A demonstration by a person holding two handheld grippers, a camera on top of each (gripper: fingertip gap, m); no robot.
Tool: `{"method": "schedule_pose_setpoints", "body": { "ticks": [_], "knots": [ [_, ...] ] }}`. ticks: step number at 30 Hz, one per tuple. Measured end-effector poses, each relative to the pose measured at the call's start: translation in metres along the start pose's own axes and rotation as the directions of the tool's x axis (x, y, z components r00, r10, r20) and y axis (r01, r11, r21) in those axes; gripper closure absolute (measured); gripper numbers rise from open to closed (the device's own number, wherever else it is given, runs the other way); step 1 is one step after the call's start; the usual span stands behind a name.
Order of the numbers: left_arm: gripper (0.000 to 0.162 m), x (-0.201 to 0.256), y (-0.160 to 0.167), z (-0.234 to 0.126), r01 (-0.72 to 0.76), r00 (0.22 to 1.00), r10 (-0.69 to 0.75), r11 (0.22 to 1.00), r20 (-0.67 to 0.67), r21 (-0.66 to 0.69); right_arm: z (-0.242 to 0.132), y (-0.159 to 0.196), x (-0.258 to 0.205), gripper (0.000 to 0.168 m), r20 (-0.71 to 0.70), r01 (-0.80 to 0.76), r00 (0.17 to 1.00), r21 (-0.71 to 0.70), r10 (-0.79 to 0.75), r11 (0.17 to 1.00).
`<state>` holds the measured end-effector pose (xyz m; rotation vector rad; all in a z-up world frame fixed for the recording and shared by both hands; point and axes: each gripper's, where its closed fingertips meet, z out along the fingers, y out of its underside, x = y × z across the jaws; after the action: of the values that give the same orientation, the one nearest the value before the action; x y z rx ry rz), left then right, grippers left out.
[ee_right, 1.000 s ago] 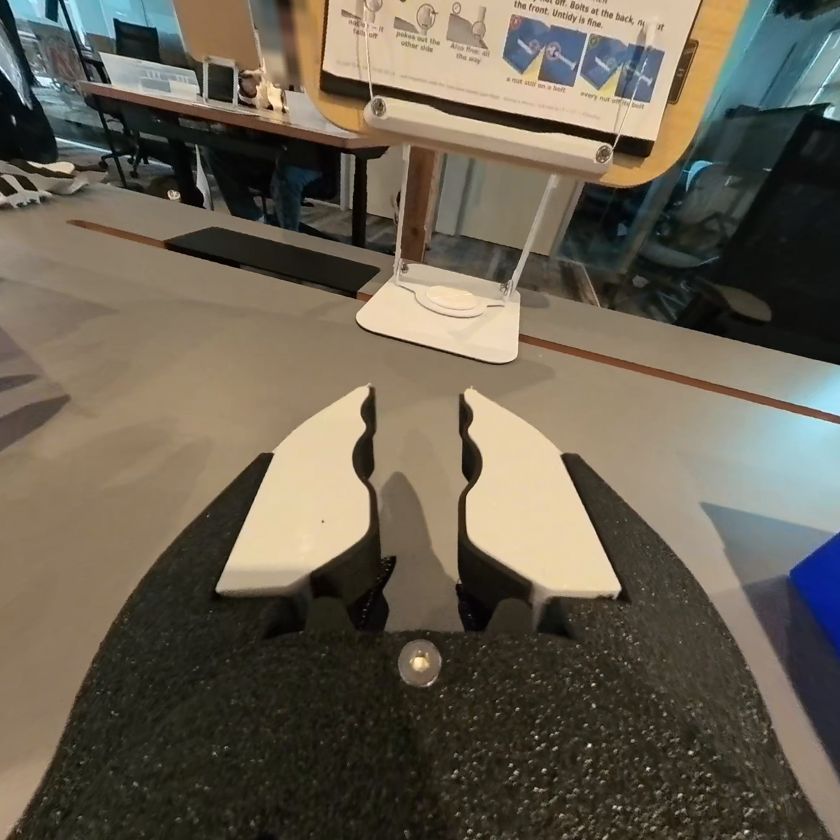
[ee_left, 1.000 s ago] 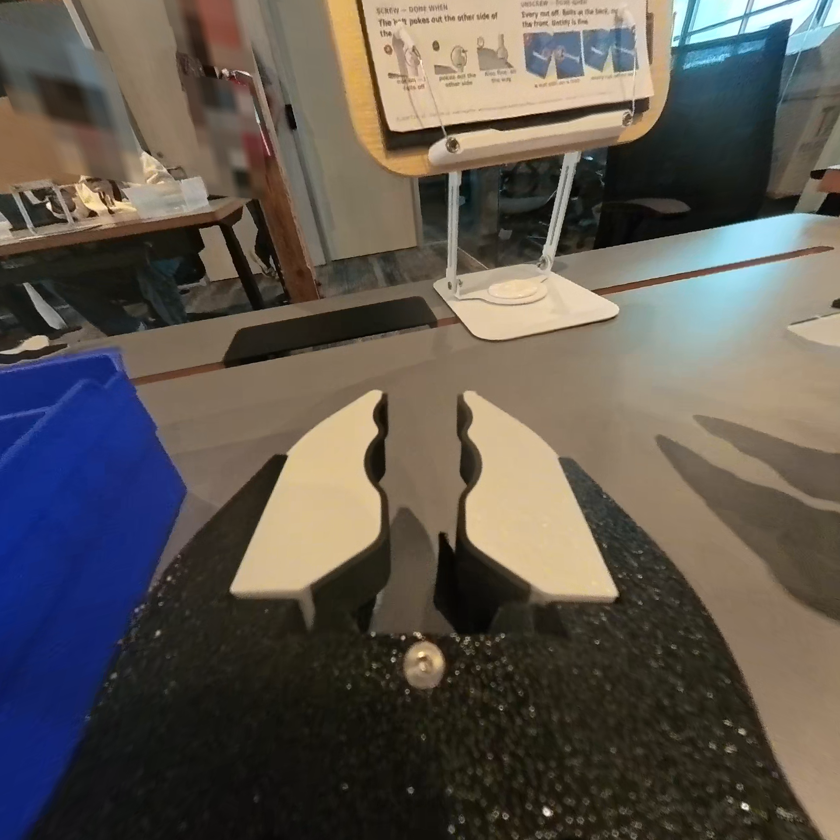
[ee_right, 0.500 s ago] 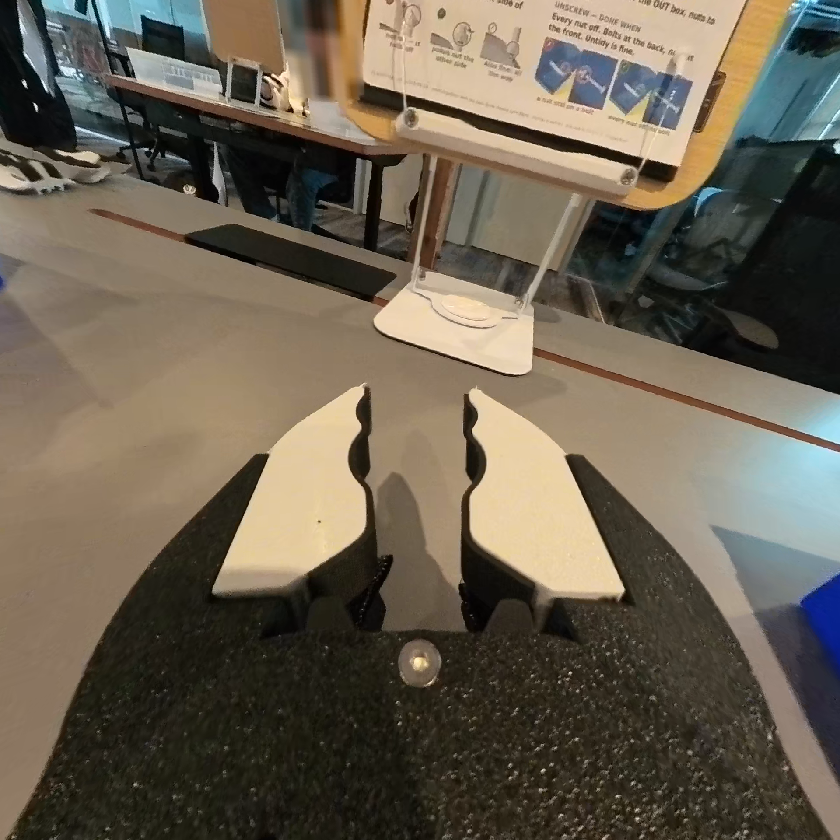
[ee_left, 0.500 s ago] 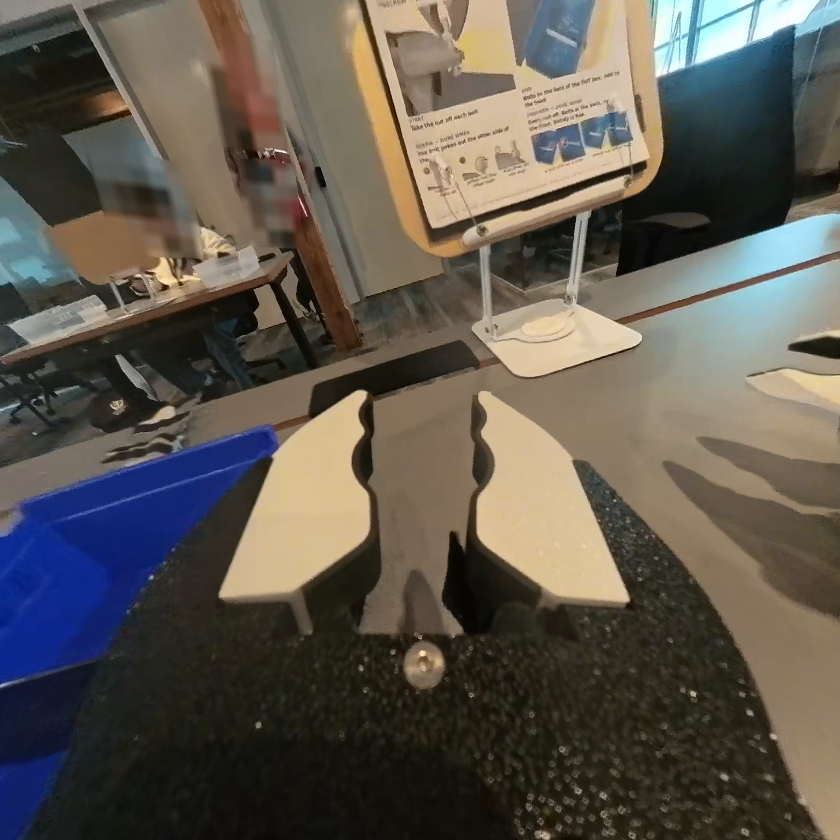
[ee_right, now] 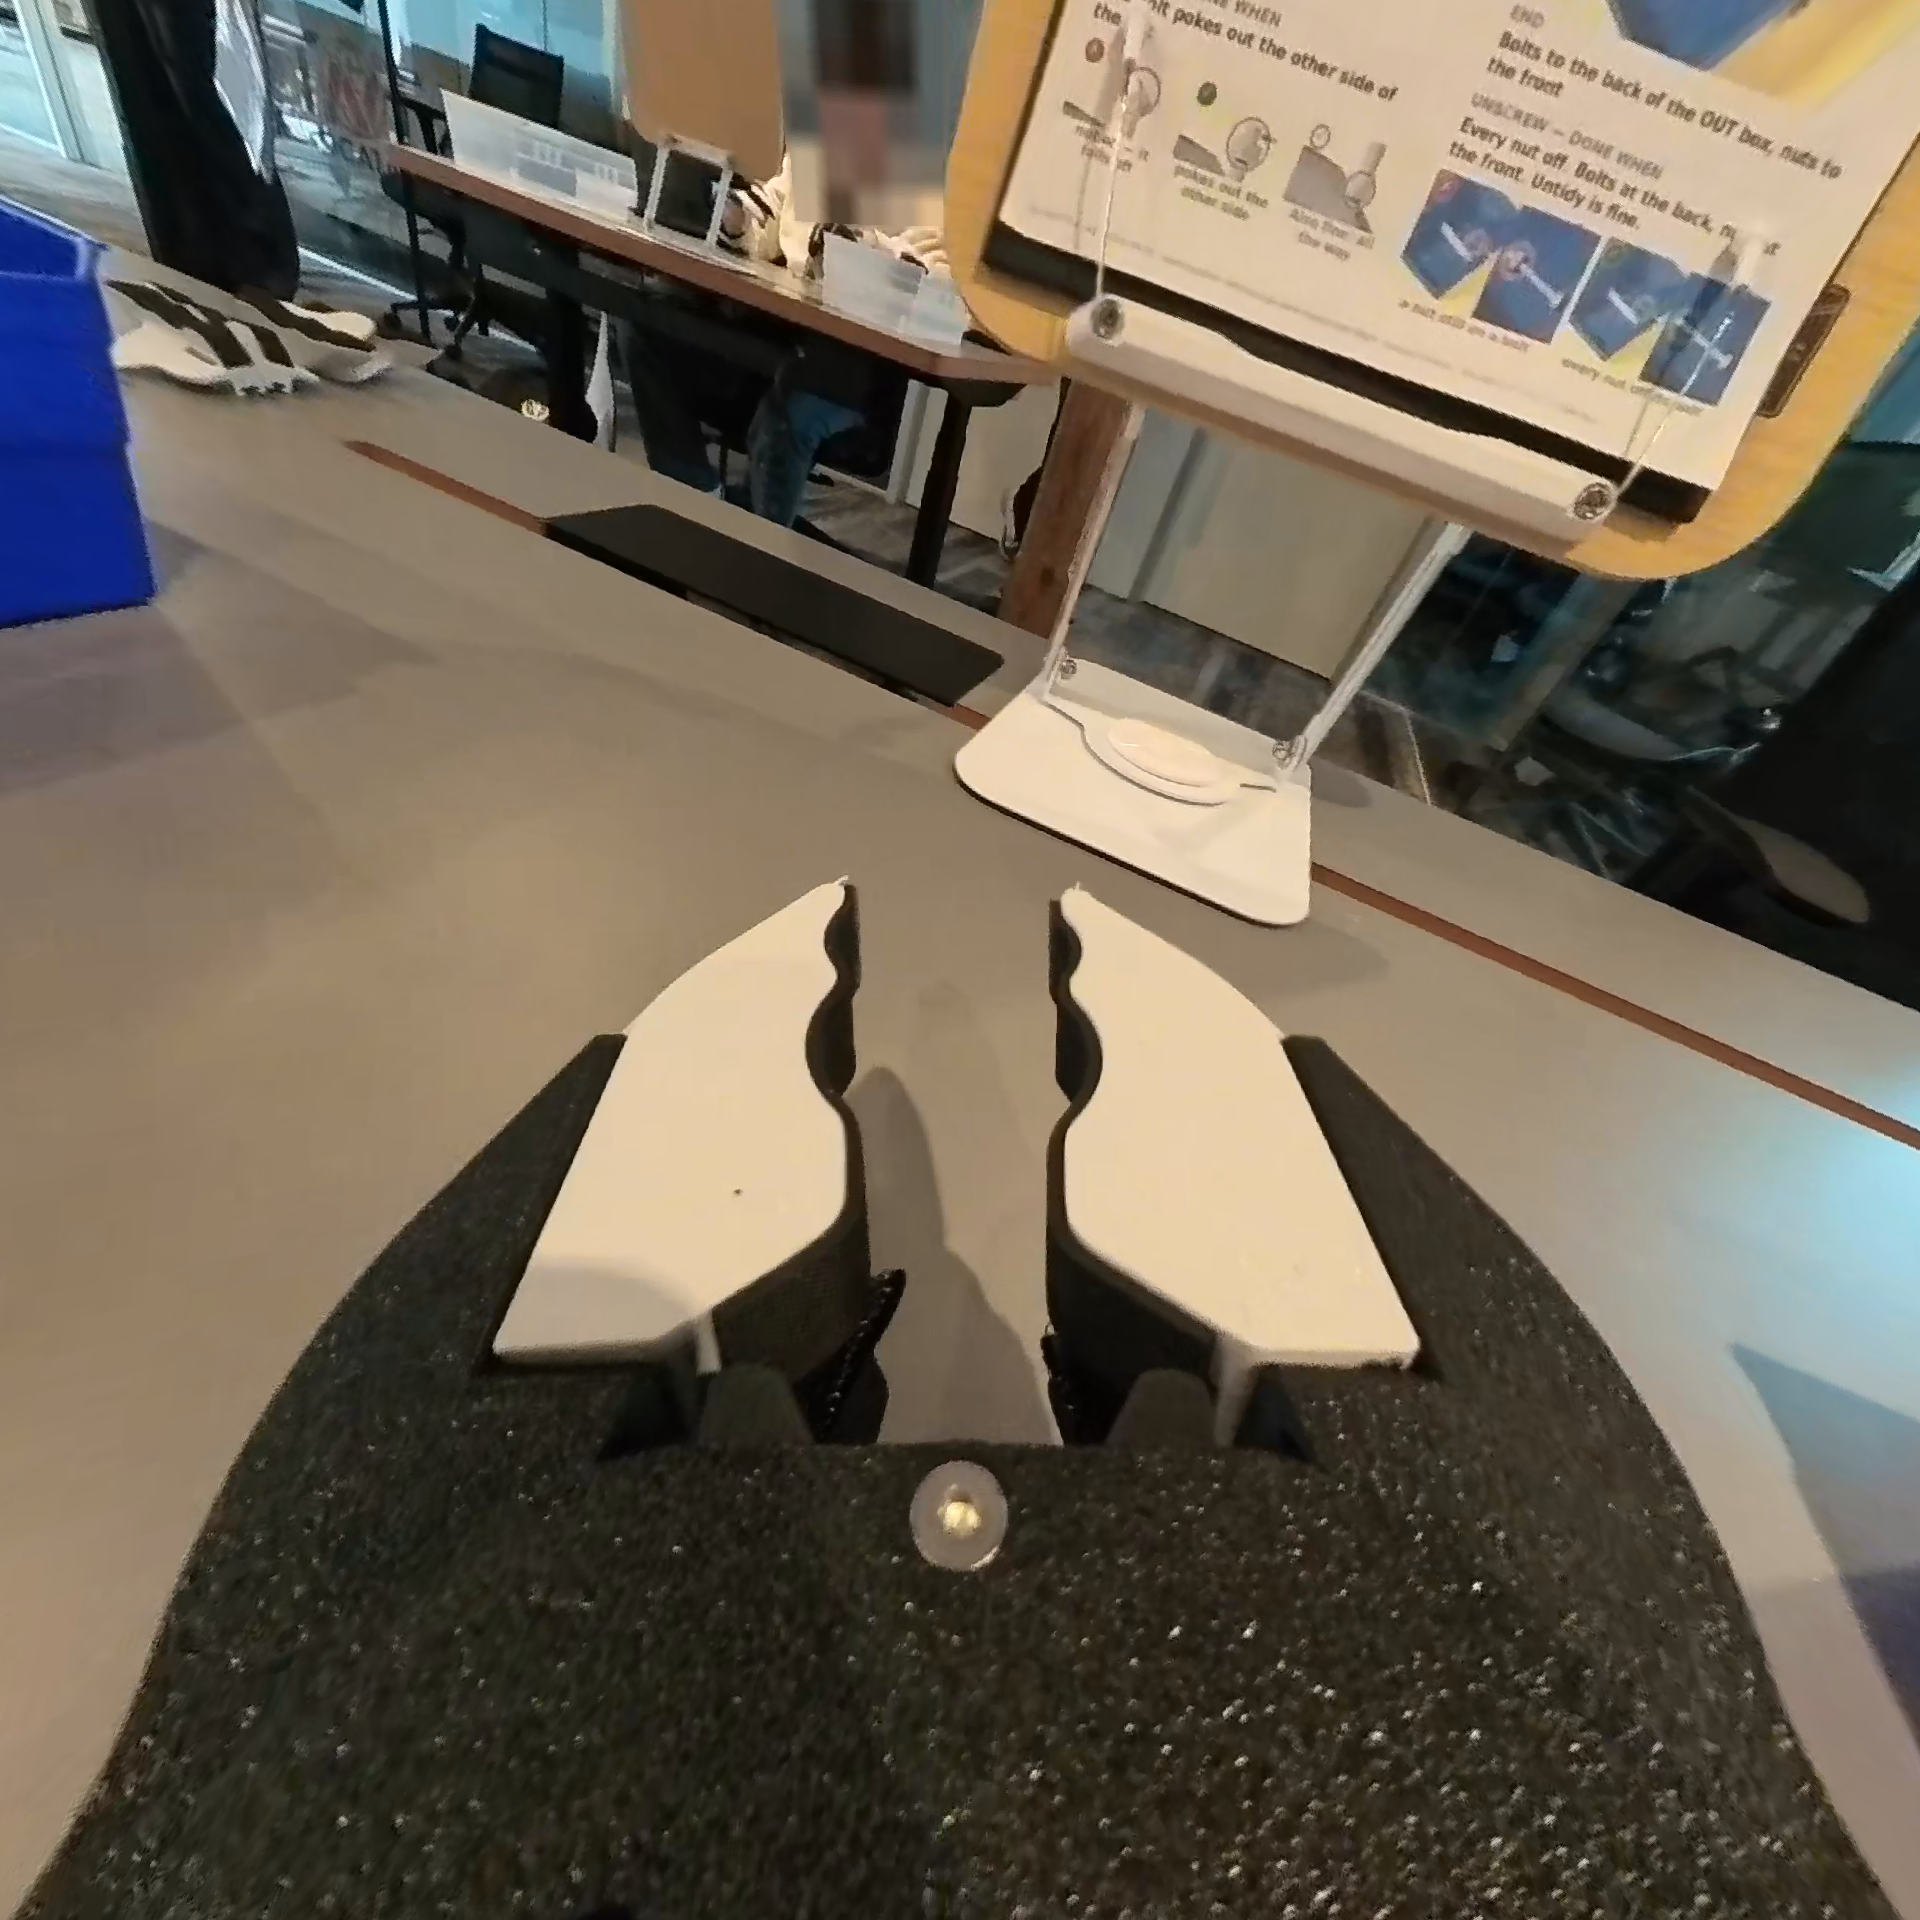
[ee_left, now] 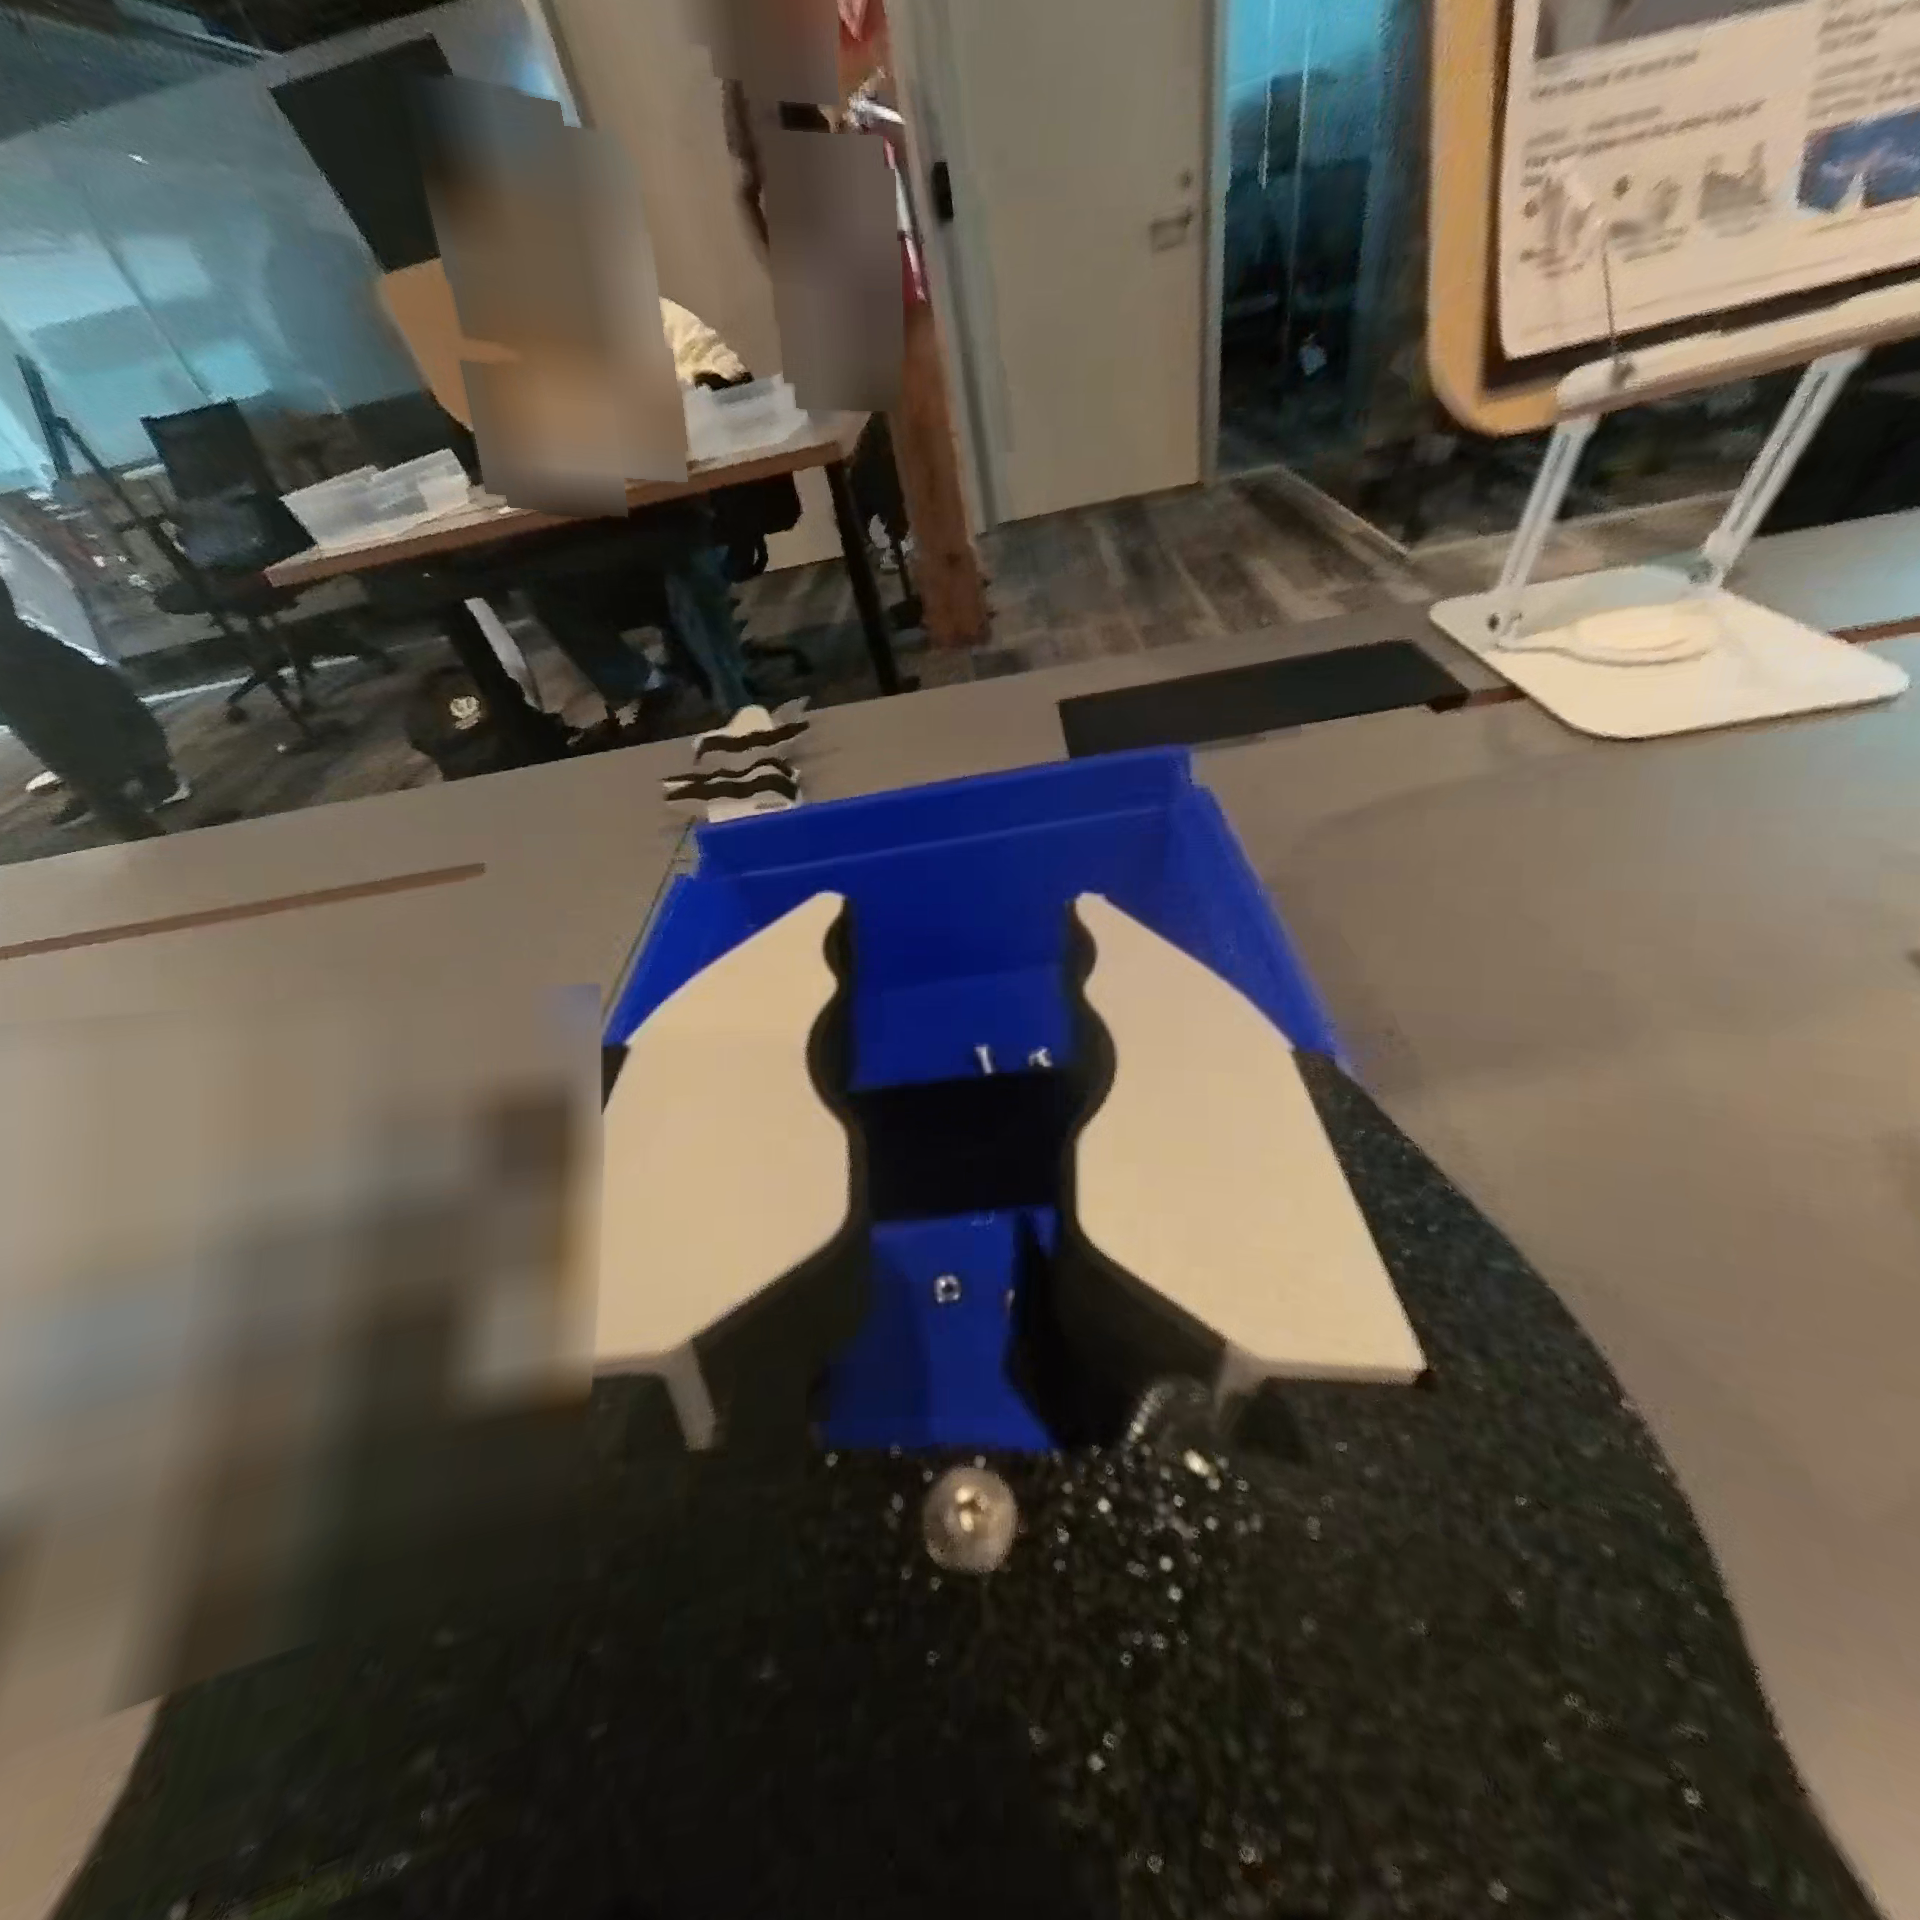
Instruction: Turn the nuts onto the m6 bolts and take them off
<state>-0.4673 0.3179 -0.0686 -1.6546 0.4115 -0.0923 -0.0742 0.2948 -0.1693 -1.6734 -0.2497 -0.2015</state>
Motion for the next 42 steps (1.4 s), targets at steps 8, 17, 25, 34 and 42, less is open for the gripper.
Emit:
{"method": "schedule_pose_setpoints", "body": {
  "ticks": [8,17,25,34,42],
  "knots": [
    [0.136,0.015,0.049,0.065,-0.098,0.939,-0.078,0.872,-0.334,-0.479,0.000,-0.002,-0.003,0.135,0.010,0.003,1.000,0.010,-0.003,1.000],
    [0.128,0.013,0.117,0.118,-0.124,0.924,-0.261,0.483,-0.278,-0.867,0.000,-0.002,-0.001,0.134,0.007,-0.005,1.000,0.014,0.005,1.000],
    [0.142,0.016,0.152,0.121,-0.126,0.922,-0.323,0.274,-0.214,-0.953,0.000,-0.003,0.001,0.135,0.006,-0.012,1.000,0.019,0.012,1.000],
    [0.139,0.016,0.163,0.121,-0.089,0.924,-0.346,0.215,-0.161,-0.973,0.001,-0.004,-0.001,0.135,0.012,-0.008,1.000,0.023,0.008,1.000],
    [0.158,0.015,0.159,0.119,-0.152,0.922,-0.315,0.242,-0.225,-0.958,0.000,-0.005,-0.001,0.135,0.012,-0.006,1.000,0.026,0.006,1.000]
  ]
}}
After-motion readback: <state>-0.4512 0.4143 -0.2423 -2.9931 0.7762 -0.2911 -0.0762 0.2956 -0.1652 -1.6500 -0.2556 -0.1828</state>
